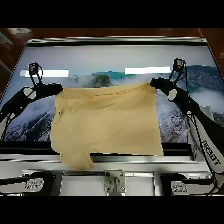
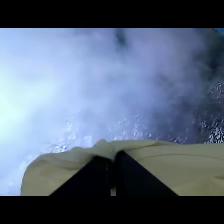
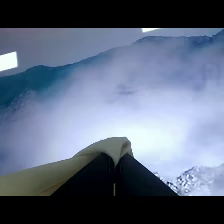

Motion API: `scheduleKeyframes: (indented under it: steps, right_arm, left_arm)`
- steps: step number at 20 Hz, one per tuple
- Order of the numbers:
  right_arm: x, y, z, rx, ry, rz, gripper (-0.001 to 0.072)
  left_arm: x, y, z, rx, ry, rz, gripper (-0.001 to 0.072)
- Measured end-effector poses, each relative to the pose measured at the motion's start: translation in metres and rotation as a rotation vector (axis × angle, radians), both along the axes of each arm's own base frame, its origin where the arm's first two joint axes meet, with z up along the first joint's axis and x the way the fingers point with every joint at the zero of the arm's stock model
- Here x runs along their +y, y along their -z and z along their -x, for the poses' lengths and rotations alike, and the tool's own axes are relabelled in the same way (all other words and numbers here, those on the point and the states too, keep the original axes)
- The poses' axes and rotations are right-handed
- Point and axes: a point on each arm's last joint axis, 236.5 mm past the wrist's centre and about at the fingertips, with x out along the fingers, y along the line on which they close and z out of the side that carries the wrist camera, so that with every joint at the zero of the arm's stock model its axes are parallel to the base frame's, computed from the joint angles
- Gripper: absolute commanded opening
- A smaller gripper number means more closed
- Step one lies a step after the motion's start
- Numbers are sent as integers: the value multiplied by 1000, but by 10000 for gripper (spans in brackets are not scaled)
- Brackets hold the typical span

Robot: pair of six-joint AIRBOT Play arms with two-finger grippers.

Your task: Fold the shirts.

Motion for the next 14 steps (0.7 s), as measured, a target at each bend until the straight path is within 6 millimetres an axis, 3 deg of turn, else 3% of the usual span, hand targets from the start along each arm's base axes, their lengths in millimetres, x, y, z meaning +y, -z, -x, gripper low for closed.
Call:
scheduleKeyframes:
  steps: [6, 14]
  right_arm:
    - [-13, 4, 2, 26, 56, -56, 62]
    - [-23, -15, -10, -66, 88, -53, 62]
  left_arm:
    - [5, -13, -15, -14, -45, 53, 40]
    - [1, -18, -36, -70, -94, 103, 40]
